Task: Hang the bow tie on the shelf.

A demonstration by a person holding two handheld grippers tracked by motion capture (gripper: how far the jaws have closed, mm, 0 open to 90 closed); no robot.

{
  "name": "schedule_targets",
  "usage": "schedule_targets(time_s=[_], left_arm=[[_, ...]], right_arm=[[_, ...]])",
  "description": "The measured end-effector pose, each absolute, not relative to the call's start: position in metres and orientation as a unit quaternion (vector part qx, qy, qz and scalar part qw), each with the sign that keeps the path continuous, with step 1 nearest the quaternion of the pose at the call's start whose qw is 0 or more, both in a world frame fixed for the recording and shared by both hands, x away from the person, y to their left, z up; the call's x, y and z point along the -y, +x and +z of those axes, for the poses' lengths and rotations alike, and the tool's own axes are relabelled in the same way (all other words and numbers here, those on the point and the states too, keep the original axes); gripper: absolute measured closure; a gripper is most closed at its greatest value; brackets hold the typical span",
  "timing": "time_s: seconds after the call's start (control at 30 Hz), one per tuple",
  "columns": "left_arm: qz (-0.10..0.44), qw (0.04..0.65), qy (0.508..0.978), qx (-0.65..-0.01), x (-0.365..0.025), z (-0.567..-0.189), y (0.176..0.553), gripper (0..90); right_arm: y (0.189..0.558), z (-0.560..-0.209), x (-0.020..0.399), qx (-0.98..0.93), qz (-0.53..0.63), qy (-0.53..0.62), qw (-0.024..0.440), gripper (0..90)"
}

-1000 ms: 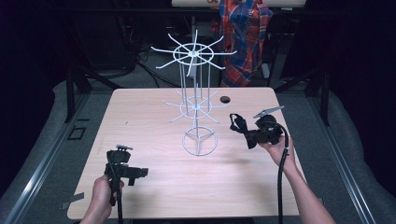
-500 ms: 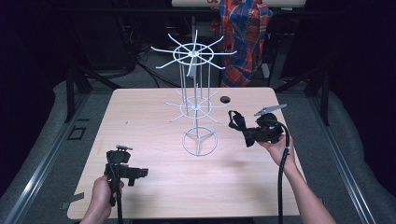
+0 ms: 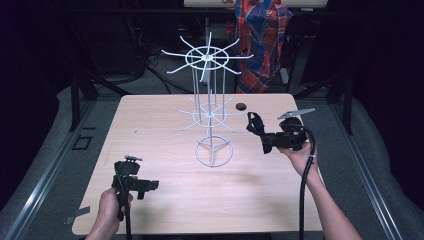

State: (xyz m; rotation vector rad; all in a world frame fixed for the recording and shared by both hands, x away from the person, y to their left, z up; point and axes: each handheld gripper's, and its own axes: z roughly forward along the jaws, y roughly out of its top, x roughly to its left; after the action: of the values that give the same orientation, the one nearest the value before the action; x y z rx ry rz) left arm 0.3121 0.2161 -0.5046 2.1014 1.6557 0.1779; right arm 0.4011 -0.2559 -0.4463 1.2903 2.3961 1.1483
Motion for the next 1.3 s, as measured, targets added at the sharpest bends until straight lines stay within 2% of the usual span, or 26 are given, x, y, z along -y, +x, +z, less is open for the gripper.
schedule_targets(time_s=[1.3], left_arm=[[0.067, 0.227, 0.768, -0.595, -0.214, -0.504, 0.312, 19.4]], right_arm=[[0.411, -0.443, 0.243, -0.804, 0.406, 0.429, 0.069, 73.7]])
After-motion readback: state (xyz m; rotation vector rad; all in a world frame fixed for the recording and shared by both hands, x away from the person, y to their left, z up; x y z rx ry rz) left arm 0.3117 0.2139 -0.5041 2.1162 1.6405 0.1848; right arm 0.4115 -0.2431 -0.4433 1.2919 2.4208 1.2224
